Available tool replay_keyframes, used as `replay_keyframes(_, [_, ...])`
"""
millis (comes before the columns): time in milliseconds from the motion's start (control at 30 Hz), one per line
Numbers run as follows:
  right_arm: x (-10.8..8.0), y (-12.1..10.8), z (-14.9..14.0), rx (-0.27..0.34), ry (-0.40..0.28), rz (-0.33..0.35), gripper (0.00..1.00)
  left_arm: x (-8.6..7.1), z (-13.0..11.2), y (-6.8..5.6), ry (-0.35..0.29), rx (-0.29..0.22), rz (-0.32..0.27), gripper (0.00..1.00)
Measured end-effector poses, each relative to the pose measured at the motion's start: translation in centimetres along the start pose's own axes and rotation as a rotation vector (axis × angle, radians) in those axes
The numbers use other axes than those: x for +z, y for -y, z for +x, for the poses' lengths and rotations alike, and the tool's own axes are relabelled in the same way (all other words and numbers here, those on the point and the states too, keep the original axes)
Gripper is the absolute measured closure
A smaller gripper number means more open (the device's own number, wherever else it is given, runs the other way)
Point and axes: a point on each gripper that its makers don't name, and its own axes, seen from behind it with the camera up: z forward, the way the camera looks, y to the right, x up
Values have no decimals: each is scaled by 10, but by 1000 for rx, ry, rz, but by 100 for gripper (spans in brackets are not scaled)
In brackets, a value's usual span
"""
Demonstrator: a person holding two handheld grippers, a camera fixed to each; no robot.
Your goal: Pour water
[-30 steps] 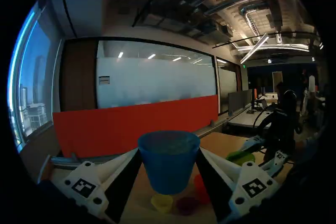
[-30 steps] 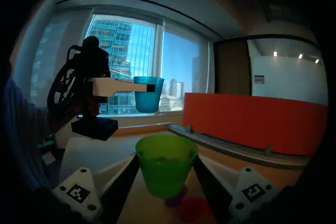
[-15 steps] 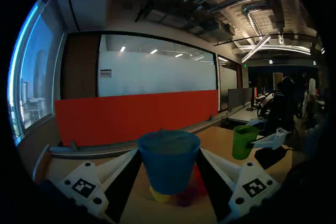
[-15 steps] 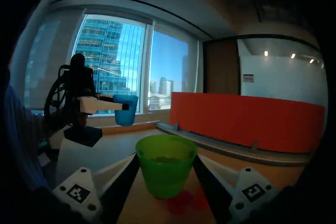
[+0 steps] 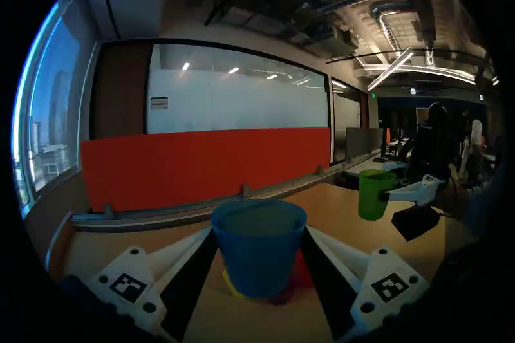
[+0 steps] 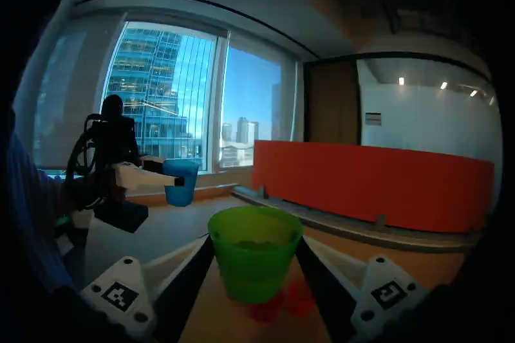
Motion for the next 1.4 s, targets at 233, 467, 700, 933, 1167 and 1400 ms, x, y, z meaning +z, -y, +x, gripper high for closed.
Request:
replay_keyframes(233, [0,-1,-4,8,20,6,11,1,-21,-3,44,4,-13,15])
replay_keyframes(467, [-2,1,-16,6,65,22,11,1,-46,-9,103,14,-37,15])
replay_keyframes(700, [-6,4,-38,1,139,46,11,0,-75,-18,194,51,-73,15])
replay_keyframes(933, [-12,4,-60,-16,208,56,11,0,-99,-22,269,91,-91,15])
replay_keyframes(1167, [-16,4,-78,-21,258,68,10,0,-119,-31,334,112,-116,15])
replay_keyframes(1400, [-20,0,-98,-23,317,69,11,0,-144,-35,410,147,-140,14])
